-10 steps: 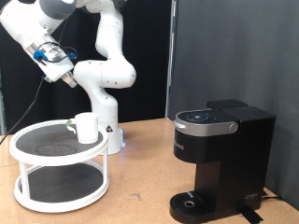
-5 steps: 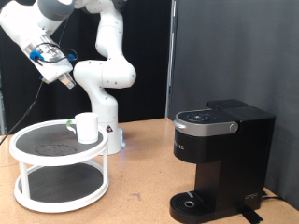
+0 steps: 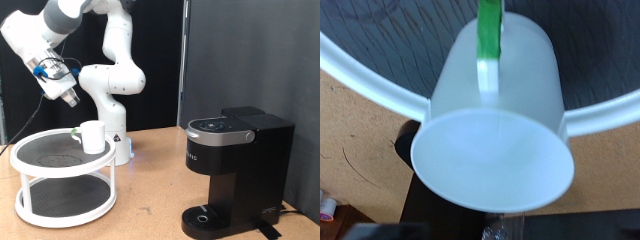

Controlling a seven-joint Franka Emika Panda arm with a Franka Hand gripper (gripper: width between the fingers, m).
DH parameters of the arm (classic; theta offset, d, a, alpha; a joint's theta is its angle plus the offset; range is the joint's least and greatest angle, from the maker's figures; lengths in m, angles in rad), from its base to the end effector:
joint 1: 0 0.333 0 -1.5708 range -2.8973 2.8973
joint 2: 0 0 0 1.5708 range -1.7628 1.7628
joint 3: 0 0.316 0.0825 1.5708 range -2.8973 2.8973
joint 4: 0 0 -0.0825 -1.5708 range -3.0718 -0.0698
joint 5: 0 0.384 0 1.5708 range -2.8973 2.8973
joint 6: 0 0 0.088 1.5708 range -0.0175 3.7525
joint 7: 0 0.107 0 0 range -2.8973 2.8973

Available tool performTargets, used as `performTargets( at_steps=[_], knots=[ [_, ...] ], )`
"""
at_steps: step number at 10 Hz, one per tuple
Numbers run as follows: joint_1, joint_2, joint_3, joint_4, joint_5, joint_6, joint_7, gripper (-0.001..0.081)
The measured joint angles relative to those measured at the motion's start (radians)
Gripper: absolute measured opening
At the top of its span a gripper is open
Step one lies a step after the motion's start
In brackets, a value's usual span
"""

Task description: Make a cup of coffee with the keurig machine

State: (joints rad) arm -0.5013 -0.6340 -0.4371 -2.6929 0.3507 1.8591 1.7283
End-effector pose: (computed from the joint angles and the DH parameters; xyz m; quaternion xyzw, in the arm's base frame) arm 0.2210 -0.2420 0.4006 -0.2068 0.9279 0.2353 0.2020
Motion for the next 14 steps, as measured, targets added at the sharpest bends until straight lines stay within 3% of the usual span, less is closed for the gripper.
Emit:
performTargets(
  at_steps=[1,2,3,4,5,8,14],
  knots=[
    [0.0,0.004,0.0,-0.017,-0.001,0.03,-0.008,0.0393],
    [0.0,0.01,0.0,-0.034,-0.001,0.056,-0.018,0.0393],
    [0.0,0.019,0.001,-0.051,-0.003,0.08,-0.026,0.0528],
    [0.0,0.03,0.001,-0.063,-0.006,0.096,-0.036,0.0528],
    [0.0,0.041,0.001,-0.073,-0.007,0.11,-0.048,0.069],
    [0.0,0.069,0.001,-0.09,-0.009,0.146,-0.07,0.0733],
    [0.0,0.116,0.001,-0.1,-0.009,0.191,-0.094,0.0734]
  ],
)
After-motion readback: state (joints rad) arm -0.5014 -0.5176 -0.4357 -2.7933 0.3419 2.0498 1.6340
